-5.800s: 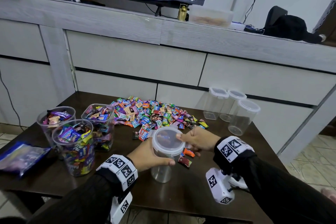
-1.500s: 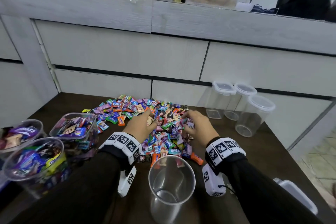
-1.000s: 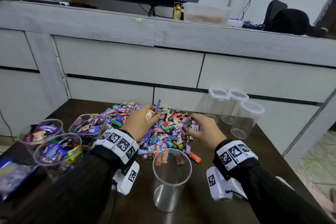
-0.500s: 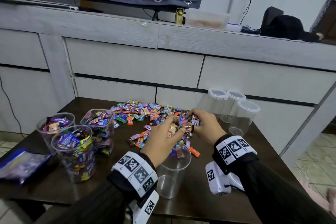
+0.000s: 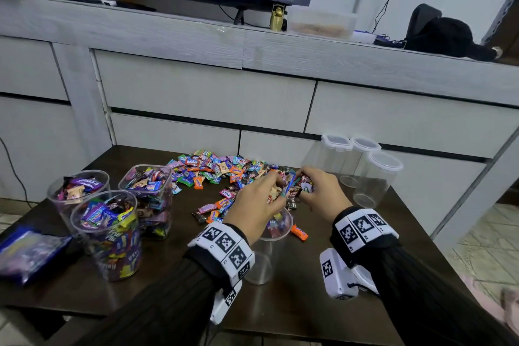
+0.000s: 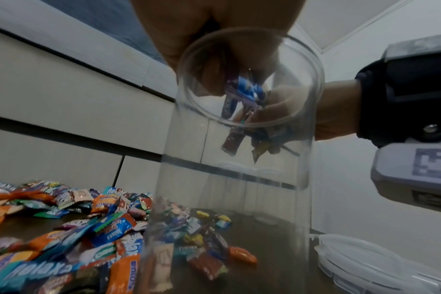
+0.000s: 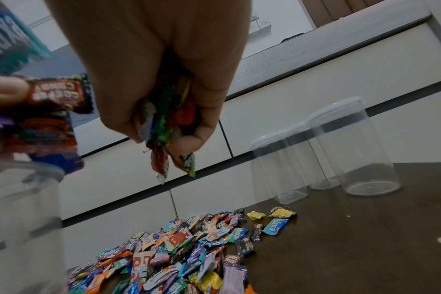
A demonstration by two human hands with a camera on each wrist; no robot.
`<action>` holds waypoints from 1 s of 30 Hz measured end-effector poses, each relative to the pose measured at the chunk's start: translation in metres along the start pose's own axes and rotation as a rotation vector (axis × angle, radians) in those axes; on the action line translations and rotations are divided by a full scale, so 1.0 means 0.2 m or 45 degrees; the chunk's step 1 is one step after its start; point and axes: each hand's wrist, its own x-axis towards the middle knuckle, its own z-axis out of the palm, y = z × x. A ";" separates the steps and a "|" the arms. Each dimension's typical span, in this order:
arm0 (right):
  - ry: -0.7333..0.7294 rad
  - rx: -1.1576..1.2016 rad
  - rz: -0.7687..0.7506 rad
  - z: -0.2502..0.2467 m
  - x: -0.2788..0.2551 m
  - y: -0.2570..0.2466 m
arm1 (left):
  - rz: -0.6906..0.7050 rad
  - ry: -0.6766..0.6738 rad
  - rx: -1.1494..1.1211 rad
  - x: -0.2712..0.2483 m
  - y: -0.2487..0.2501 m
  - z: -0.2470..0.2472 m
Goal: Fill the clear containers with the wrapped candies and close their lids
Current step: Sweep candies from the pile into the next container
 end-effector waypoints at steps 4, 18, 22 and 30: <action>0.018 0.009 0.013 -0.01 0.01 0.04 | 0.031 -0.032 0.033 0.00 -0.02 -0.02; -0.001 -0.008 0.033 0.00 0.01 0.04 | 0.034 -0.240 0.295 -0.01 -0.06 0.00; -0.022 0.006 0.023 0.02 0.01 0.04 | 0.035 -0.274 0.368 0.02 -0.06 0.01; -0.040 -0.002 0.037 0.02 0.03 0.04 | 0.074 -0.387 0.518 0.05 -0.04 -0.04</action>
